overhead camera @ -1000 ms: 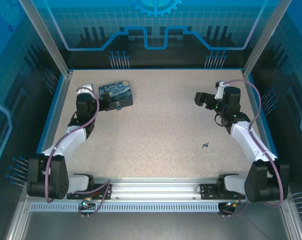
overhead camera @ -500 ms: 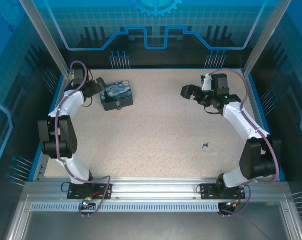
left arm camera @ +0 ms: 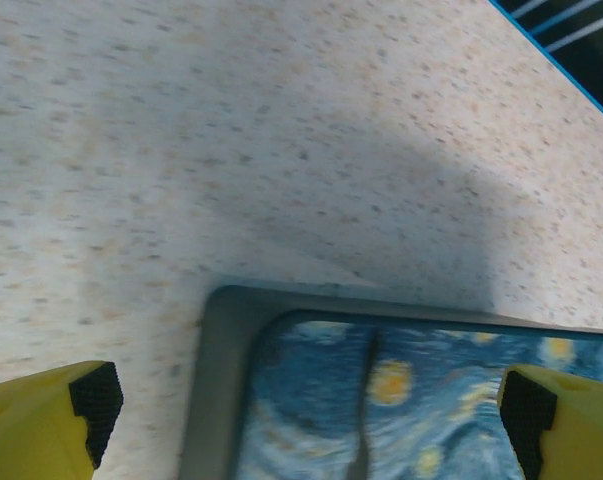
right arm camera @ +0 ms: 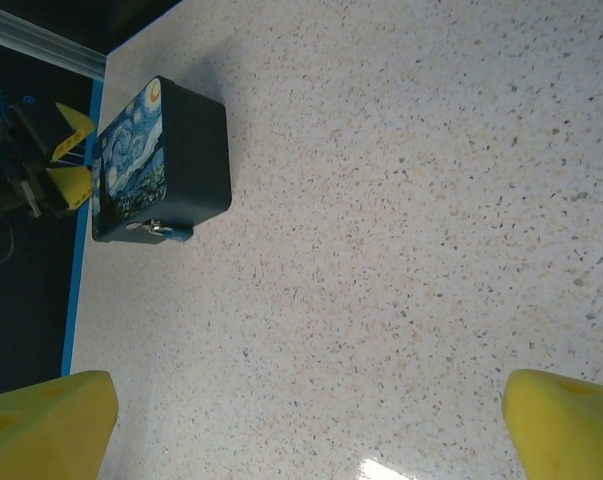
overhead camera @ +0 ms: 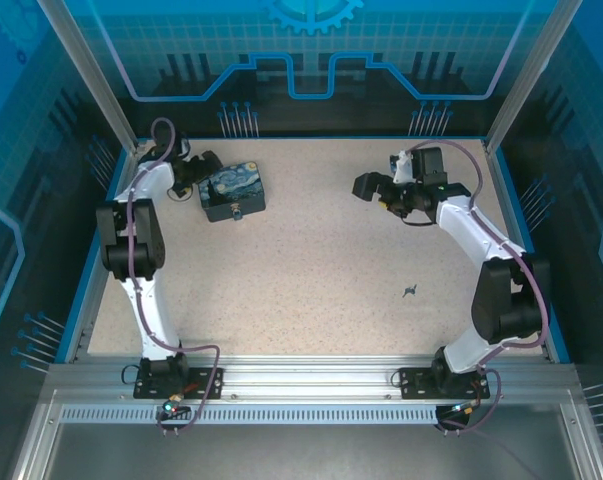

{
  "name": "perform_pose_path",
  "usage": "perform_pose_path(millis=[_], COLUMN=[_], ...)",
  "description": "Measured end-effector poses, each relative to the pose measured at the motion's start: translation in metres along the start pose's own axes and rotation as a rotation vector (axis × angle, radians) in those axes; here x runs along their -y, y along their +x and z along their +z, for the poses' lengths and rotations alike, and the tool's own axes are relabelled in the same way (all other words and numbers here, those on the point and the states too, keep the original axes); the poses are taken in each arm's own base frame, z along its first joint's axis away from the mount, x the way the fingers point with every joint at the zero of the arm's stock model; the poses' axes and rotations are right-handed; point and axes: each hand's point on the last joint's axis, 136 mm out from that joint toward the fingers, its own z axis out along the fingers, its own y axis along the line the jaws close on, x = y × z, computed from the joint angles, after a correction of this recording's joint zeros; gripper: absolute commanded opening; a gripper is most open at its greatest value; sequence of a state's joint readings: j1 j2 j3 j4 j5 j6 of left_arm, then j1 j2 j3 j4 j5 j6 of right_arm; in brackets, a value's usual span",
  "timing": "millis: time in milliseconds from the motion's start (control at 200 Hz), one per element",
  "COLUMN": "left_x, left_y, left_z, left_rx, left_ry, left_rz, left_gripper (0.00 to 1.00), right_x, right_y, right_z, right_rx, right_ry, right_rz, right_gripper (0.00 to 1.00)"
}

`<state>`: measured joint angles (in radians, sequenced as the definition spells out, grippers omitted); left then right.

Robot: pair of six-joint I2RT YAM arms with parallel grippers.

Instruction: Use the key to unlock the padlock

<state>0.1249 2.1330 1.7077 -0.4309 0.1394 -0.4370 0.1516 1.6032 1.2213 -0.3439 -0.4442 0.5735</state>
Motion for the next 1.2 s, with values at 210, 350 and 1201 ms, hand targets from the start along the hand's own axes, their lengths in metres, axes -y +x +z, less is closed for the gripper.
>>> perform_pose_path(millis=[210, 350, 1201], left_x=[0.062, 0.107, 0.181], left_y=[0.037, 0.077, 0.176], left_z=[0.008, 0.012, -0.018], left_rx=[-0.069, -0.126, -0.179], left_ry=[0.094, 0.161, 0.353], left_rz=[0.086, 0.163, 0.084], left_gripper=[0.99, 0.99, 0.99], right_x=[0.004, 0.002, 0.050], right_y=[0.006, 0.007, -0.019], right_z=[0.001, -0.004, 0.052], right_rx=[-0.015, -0.006, -0.086], right_ry=[0.007, 0.009, 0.140], right_rz=[0.012, 0.009, 0.125], right_gripper=[1.00, 1.00, 1.00])
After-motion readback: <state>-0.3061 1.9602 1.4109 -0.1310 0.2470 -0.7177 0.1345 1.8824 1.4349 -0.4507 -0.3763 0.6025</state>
